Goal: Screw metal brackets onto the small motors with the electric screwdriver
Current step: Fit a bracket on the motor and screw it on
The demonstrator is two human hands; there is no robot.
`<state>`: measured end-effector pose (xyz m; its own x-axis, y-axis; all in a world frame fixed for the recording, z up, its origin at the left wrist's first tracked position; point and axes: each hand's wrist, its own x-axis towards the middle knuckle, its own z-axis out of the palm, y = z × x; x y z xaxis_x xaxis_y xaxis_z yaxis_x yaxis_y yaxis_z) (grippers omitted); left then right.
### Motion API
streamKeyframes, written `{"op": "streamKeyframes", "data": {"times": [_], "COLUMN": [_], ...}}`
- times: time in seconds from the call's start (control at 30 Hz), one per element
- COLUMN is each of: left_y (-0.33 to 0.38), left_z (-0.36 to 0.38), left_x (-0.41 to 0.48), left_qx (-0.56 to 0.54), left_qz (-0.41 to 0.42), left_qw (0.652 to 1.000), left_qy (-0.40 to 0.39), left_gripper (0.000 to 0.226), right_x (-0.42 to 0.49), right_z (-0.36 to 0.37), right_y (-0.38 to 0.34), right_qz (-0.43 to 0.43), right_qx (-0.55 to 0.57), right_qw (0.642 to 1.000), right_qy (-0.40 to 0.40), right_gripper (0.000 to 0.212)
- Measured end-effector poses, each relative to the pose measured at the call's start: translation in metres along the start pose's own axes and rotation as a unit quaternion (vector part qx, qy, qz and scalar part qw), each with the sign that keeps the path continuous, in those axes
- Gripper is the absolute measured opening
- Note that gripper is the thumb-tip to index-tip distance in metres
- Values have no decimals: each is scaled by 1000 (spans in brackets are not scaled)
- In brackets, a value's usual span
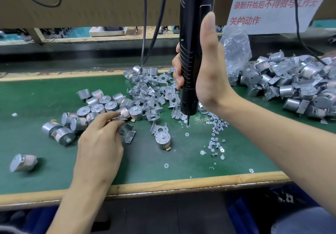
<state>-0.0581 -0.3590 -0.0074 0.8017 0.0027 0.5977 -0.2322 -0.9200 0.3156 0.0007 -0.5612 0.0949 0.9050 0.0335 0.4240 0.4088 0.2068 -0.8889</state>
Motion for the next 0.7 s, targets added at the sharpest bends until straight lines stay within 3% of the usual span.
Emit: {"op": "streamKeyframes", "data": {"times": [0.1, 0.23, 0.43, 0.6, 0.7], "left_y": [-9, -12, -17, -14, -15], "left_z": [-5, -12, -7, -11, -9], "left_x": [4, 6, 3, 3, 3], "left_qx": [-14, -165, 13, 50, 53], "left_qz": [14, -43, -46, -23, -22], "left_qw": [999, 983, 997, 998, 998], "left_qy": [-33, -70, -53, 24, 0], "left_gripper": [26, 21, 23, 20, 21], "right_x": [0, -1, -4, -5, -5], "right_z": [0, 1, 3, 4, 4], "right_y": [0, 0, 2, 1, 1], "right_qz": [-3, -6, -1, -4, -3], "right_qx": [0, 2, 1, -1, -1], "right_qw": [1000, 1000, 1000, 1000, 1000], "right_qy": [-3, -4, -13, -13, -12], "right_gripper": [73, 73, 72, 73, 74]}}
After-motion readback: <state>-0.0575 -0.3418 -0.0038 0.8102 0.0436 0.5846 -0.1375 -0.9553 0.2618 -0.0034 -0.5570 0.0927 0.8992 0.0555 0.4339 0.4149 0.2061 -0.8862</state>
